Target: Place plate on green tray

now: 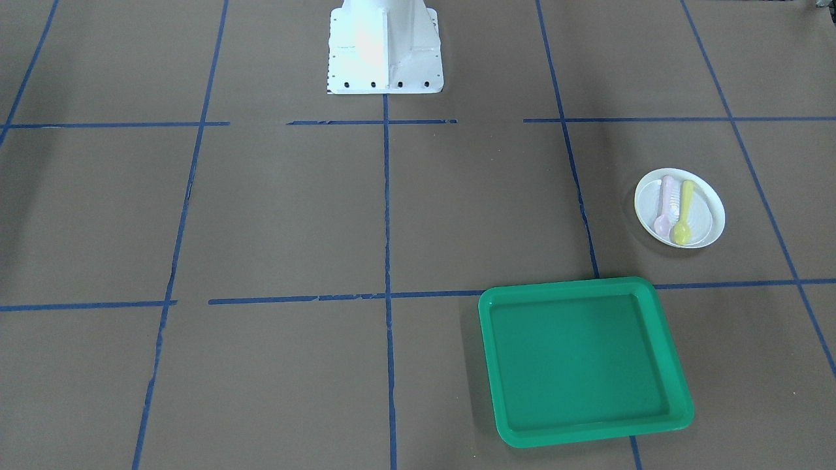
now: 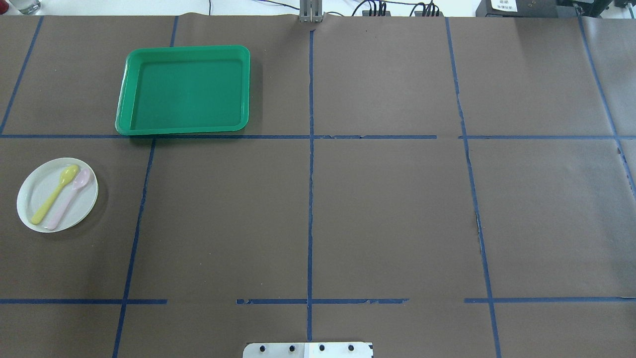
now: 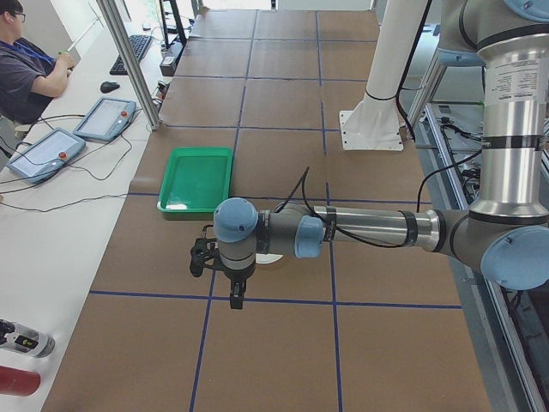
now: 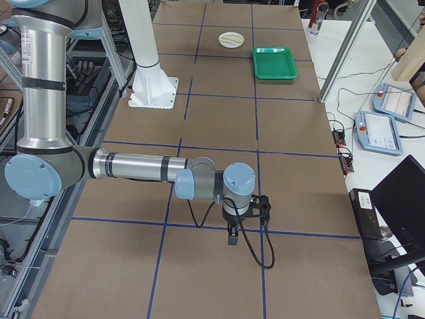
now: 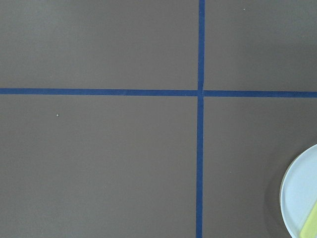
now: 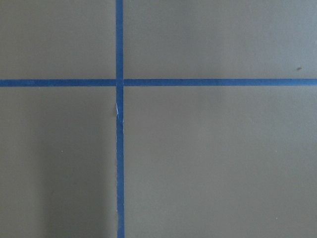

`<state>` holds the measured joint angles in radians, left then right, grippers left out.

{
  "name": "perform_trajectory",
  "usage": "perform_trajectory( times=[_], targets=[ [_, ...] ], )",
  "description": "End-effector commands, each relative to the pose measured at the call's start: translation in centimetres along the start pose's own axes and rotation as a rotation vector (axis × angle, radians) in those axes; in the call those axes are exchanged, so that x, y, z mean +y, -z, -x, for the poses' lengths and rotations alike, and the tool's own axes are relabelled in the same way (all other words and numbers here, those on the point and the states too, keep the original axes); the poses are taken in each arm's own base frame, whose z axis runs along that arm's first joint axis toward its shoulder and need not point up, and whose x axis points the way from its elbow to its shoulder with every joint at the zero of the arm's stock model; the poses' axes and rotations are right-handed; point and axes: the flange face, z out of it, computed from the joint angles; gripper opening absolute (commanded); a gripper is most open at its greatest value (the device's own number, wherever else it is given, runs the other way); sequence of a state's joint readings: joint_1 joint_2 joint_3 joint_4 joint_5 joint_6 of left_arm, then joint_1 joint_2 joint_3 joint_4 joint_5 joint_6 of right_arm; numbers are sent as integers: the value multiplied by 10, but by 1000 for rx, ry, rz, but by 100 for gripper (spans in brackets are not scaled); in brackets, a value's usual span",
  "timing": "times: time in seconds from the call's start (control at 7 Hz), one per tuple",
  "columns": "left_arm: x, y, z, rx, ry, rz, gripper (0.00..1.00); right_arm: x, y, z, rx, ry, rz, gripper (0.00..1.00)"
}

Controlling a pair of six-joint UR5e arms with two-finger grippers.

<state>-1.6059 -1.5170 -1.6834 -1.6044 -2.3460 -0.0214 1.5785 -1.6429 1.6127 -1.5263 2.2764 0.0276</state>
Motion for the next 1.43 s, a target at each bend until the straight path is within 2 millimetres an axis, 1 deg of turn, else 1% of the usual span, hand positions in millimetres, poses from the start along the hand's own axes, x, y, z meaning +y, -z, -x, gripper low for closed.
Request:
perform_trajectory(
  times=[0.0,0.14,0.29,0.43,0.57,0.71,0.86,1.0,1.14,1.29],
  targets=[
    [-11,11,-18,2,-34,-31,100,0,0,0,0,0,0,100],
    [-12,14,-26,3,-35,-43,100,0,0,0,0,1,-1,100],
    [-13,-2,-49,13,-29,-29,100,0,0,0,0,0,0,100],
    [-15,-13,-79,33,8,-50,100,0,0,0,0,0,0,100],
    [-8,-40,-109,60,17,-46,100,0,0,0,0,0,0,100],
    [1,-73,-125,81,-8,-38,100,0,0,0,0,0,0,100],
    [4,-102,-113,104,-16,-56,100,0,0,0,0,0,0,100],
    [15,-139,-117,143,-12,-58,100,0,0,0,0,0,0,100],
    [25,-164,-116,164,-3,-53,100,0,0,0,0,0,0,100],
    [24,-176,-120,134,-17,-68,100,0,0,0,0,0,0,100]
  ],
)
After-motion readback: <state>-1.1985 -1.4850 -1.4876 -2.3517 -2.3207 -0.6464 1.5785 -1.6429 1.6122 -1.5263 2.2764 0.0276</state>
